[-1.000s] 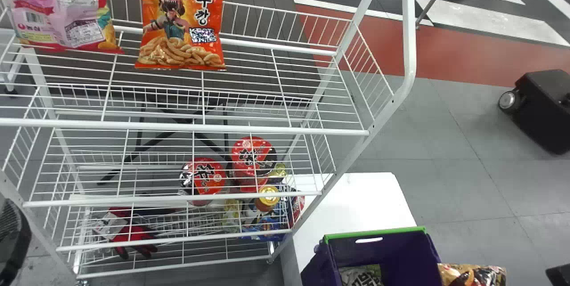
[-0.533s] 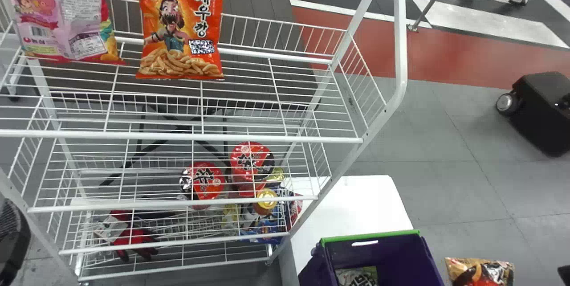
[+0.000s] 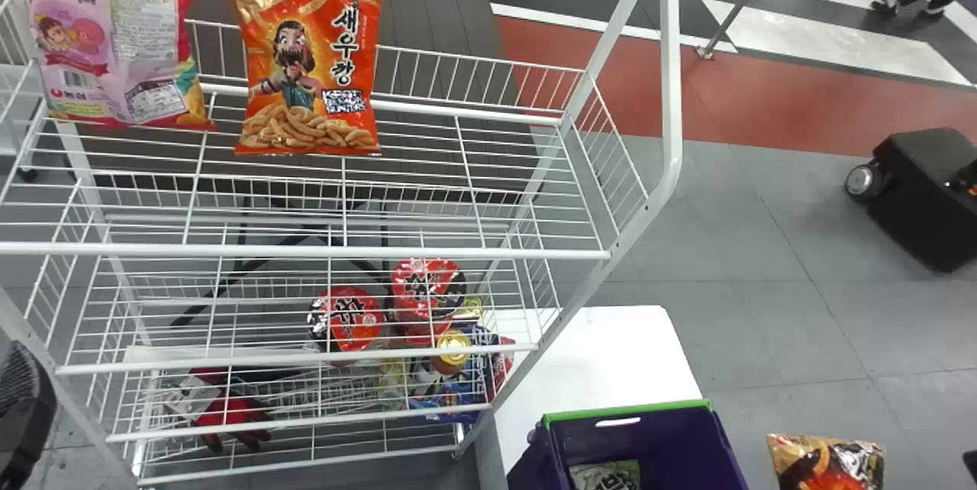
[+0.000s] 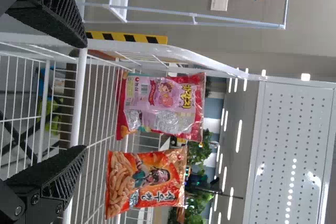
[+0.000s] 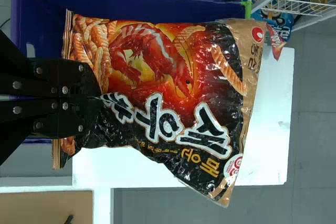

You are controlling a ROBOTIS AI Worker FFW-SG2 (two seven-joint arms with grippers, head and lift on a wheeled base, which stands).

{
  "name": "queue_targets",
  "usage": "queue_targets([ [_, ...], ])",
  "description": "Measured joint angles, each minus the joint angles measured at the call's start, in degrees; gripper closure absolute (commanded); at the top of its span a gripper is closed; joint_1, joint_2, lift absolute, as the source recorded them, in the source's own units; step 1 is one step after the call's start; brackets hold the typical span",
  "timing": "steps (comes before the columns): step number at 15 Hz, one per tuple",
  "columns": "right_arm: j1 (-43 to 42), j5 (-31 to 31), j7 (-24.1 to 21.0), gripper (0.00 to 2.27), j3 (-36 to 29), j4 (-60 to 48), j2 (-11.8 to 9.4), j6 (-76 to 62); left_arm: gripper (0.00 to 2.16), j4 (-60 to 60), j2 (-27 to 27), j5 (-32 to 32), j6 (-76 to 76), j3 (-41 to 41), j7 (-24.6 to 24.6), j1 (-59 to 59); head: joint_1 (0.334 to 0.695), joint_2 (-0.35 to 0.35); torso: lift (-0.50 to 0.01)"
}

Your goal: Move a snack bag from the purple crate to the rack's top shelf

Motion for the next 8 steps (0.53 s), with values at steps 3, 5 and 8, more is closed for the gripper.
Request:
queue_targets([
  [3, 0.0, 0.0, 0.2, 1.53, -0.1, -0.7, 0.1, 0.3, 0.14, 0.0, 0.0, -0.1, 0.0, -0.2, 0.3, 0.0, 0.695, -0.350, -0.019],
  [5, 0.0, 0.0, 0.3, 1.52, -0.2, -1.0, 0.1, 0.4, 0.14, -0.1, 0.0, -0.5, 0.0, -0.4, 0.4, 0.2, 0.695, -0.350, -0.010],
  [8, 0.0, 0.0, 0.4, 1.53, -0.2, -1.2, 0.1, 0.4, 0.14, -0.2, 0.0, -0.6, 0.0, -0.4, 0.5, 0.4, 0.695, -0.350, 0.002],
])
